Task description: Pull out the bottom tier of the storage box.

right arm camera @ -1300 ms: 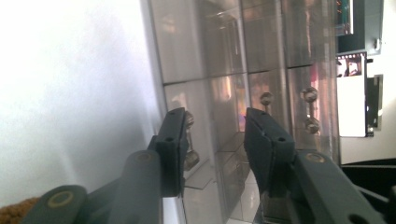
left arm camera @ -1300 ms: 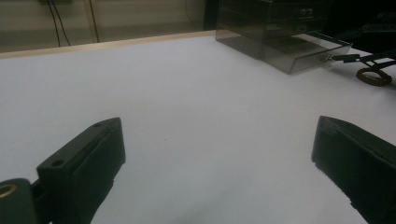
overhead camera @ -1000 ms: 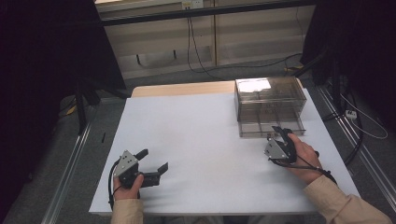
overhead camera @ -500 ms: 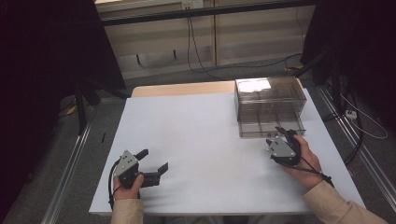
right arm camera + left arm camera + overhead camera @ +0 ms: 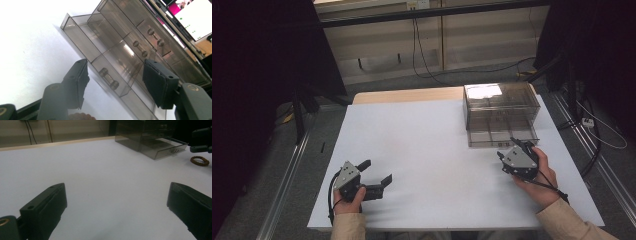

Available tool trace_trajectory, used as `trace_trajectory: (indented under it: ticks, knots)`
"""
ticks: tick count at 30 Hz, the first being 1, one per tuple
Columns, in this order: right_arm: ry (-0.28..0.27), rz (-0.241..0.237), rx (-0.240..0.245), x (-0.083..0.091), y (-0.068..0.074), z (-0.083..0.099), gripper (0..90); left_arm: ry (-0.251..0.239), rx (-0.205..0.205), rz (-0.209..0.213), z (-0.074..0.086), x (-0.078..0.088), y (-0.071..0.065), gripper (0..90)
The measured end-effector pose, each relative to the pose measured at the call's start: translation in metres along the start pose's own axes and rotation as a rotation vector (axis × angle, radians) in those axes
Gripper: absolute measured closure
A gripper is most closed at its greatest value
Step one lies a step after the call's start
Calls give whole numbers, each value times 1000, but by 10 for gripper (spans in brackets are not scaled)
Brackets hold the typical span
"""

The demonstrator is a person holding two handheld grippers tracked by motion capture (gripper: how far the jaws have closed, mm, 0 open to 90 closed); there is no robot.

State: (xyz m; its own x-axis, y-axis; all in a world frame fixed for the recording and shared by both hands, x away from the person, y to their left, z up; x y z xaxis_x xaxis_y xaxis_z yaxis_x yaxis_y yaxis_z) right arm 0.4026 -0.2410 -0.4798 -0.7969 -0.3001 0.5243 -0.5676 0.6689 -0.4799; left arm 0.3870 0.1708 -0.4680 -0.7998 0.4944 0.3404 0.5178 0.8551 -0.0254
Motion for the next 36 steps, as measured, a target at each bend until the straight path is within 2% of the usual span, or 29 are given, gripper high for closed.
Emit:
trace_trajectory:
  ticks: [16, 21, 26, 36]
  knots:
    - [-60, -26, -213, 12, -1, 4, 359, 0, 0, -1, 0, 0, 0, 28]
    - [-66, -31, -237, 15, 0, 6, 357, 0, 0, 0, 0, 0, 0, 28]
    - [-80, -47, -308, 17, -1, 9, 352, 0, 1, 0, 0, 0, 0, 29]
    - [-94, -88, -400, 21, 1, 12, 345, 2, 1, 2, 0, -1, 0, 29]
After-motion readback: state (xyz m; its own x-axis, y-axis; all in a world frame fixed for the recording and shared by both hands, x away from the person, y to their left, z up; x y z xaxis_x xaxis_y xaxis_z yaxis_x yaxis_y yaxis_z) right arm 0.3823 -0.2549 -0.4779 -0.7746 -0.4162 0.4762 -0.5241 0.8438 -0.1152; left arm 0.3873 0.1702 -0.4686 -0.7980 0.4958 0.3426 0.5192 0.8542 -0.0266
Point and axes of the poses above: each handheld gripper's, and its own axes: x roughly backward along the jaws, z roughly out of its underside, y roughly to its left, the point moved 9 cm from there along -x, roughly forward along the jaws, and after that the axes turned 12 degrees about -z, right-handed, at the moved point
